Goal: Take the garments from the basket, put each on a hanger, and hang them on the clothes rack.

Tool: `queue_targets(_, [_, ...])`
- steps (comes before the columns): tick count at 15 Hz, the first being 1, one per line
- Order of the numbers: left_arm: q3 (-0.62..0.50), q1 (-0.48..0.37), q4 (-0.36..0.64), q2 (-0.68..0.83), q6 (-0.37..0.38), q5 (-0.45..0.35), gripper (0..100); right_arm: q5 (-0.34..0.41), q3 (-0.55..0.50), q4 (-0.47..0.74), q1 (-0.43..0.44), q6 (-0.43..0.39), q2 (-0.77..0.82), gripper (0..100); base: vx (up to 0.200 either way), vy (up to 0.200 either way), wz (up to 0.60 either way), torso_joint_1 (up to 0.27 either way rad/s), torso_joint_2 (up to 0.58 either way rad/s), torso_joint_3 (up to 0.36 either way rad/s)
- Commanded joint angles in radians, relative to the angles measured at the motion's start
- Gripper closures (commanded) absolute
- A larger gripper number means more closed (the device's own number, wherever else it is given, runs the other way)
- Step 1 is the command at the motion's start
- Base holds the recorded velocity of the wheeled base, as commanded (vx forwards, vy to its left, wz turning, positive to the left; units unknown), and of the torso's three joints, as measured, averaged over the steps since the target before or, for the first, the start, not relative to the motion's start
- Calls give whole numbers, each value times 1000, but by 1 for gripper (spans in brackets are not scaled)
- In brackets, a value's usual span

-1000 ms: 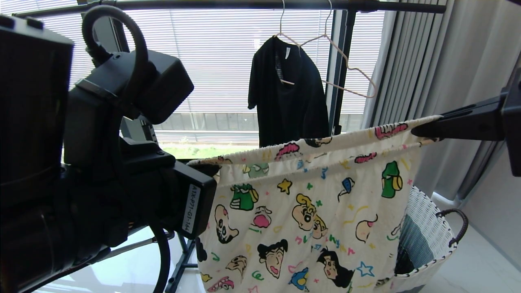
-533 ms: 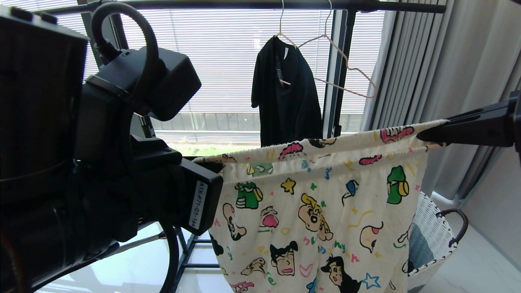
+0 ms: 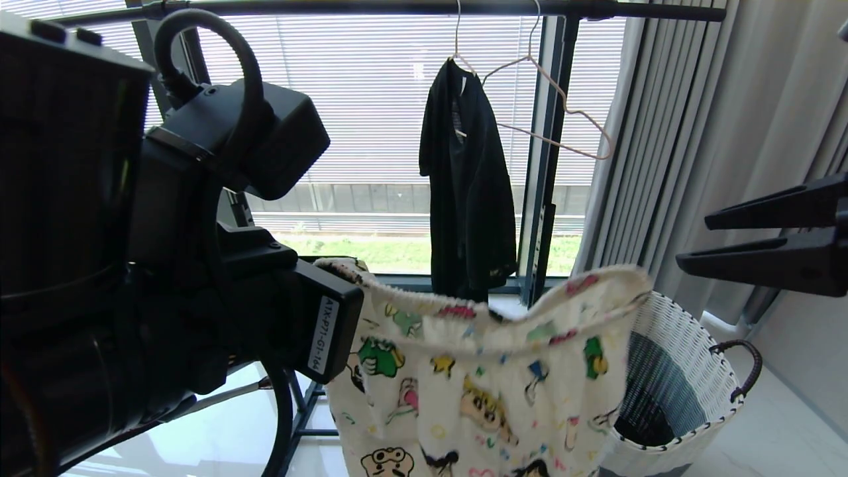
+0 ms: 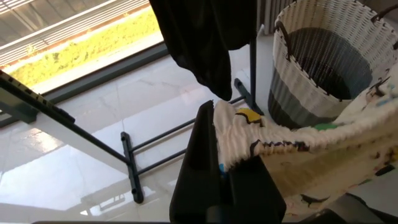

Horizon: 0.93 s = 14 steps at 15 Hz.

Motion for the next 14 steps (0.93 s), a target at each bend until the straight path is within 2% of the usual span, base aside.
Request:
queue_targets(1, [3,0,0,3,0,0,100,0,17,-2,0,1,-25,0,0,0,0,0,0,0])
queue_targets(4, [6,3,0,29,0,79,100,-1,22,-3,-38,15,-44,0,0,0,0,0,0,0])
queue_targets(5, [21,18,1,24,12,122,100,-11,51,-5,-103,12,-54,0,0,0,0,0,0,0])
queue_targets(7, [69,90,6,-31,61,135,100,-70,118,-11,-218,7,-86,0,0,0,0,0,0,0])
queue_targets(8, [106,141,6,-71,104,133,100,-106,158,-31,-267,7,-101,0,0,0,0,0,0,0])
queue_targets(9, [172,227,6,-134,159,129,100,-159,218,-72,-327,1,-121,0,0,0,0,0,0,0])
queue_targets(10, [219,285,6,-174,179,129,100,-201,269,-121,-356,-5,-138,0,0,0,0,0,0,0])
queue_targets(12, [284,376,4,-238,178,129,100,-247,401,-224,-394,-7,-187,0,0,0,0,0,0,0])
queue_targets(14, [317,399,0,-263,169,132,100,-248,523,-287,-396,-21,-235,0,0,0,0,0,0,0])
